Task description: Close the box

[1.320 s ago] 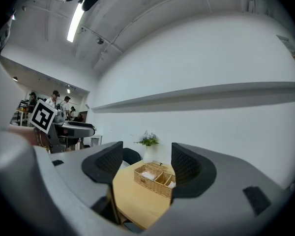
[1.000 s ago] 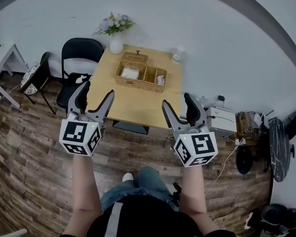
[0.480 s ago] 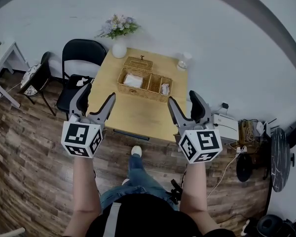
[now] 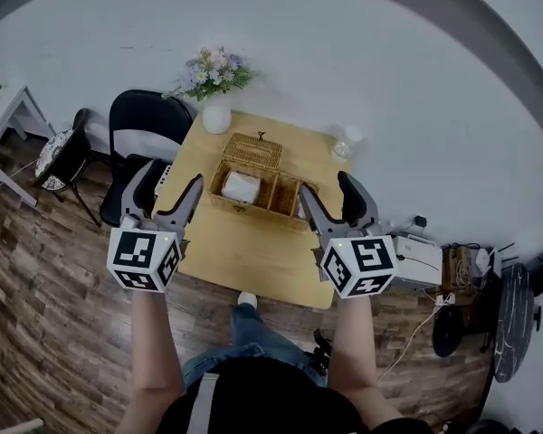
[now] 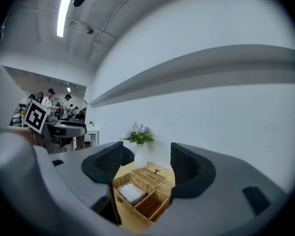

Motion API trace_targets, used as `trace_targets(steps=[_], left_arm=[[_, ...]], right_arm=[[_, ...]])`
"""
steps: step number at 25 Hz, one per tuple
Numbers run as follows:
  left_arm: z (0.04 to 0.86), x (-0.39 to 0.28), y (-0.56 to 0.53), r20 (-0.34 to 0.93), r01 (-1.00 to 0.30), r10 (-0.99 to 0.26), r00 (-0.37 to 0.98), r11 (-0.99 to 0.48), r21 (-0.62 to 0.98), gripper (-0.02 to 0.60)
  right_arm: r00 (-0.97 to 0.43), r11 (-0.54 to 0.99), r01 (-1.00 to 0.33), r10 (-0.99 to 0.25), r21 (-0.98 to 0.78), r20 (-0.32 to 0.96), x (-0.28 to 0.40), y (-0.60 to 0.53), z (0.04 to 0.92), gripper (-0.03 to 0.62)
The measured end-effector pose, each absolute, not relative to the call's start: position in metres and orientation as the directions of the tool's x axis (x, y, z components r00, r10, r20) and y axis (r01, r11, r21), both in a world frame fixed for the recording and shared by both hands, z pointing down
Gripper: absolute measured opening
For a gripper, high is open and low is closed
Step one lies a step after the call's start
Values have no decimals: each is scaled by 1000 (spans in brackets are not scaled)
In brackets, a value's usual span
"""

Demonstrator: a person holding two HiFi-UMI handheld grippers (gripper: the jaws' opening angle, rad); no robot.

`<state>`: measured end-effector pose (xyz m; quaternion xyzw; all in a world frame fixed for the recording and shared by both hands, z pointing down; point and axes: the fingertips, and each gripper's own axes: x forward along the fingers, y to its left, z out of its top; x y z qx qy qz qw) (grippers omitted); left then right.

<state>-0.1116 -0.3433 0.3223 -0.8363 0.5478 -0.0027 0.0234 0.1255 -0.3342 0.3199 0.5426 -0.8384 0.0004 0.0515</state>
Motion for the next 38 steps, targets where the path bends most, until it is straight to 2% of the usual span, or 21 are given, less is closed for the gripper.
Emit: trace_targets(steps=[10, 17, 24, 31, 38], left_arm=[[349, -94, -437, 59, -929, -928, 367, -370, -35, 324], [376, -87, -479, 129, -937, -932, 339, -347, -38, 324], [396, -81, -497, 180, -936, -925, 334, -348, -49, 324], [406, -79, -497, 222, -930, -915, 336, -360, -77, 324], [410, -88, -495, 234, -929, -914, 331, -359, -87, 324]], right_arm=[[-471, 484, -875, -858, 12, 204, 134, -447, 371, 314], [-531, 557, -830, -766, -38, 363, 132, -510, 436, 314], [-587, 594, -790, -666, -148, 460, 123, -552, 488, 314], [-609, 534, -786, -584, -311, 537, 119, -579, 539, 314], [-667, 370, -742, -485, -558, 565, 122, -598, 574, 311]])
